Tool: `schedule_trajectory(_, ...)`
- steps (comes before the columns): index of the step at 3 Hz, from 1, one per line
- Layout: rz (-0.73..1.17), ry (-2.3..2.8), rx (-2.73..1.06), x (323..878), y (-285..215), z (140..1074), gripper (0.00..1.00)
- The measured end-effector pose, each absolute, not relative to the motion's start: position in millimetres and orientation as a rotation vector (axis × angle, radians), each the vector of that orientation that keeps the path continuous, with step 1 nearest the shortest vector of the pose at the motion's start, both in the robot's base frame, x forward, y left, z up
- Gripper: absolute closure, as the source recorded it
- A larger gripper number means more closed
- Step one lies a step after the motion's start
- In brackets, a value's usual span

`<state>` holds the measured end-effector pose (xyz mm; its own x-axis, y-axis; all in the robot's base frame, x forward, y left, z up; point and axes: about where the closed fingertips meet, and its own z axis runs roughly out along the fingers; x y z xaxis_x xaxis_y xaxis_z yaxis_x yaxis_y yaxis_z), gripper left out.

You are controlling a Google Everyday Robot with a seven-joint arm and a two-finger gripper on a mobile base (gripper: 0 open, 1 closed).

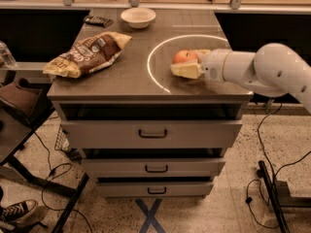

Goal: Move apple near paper bowl

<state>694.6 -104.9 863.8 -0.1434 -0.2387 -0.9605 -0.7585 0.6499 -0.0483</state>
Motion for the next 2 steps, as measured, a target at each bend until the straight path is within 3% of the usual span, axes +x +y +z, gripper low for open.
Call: schedule_trajectory(2,0.449,1.687,-0.838,718.4,-106.5,936.3,1.0)
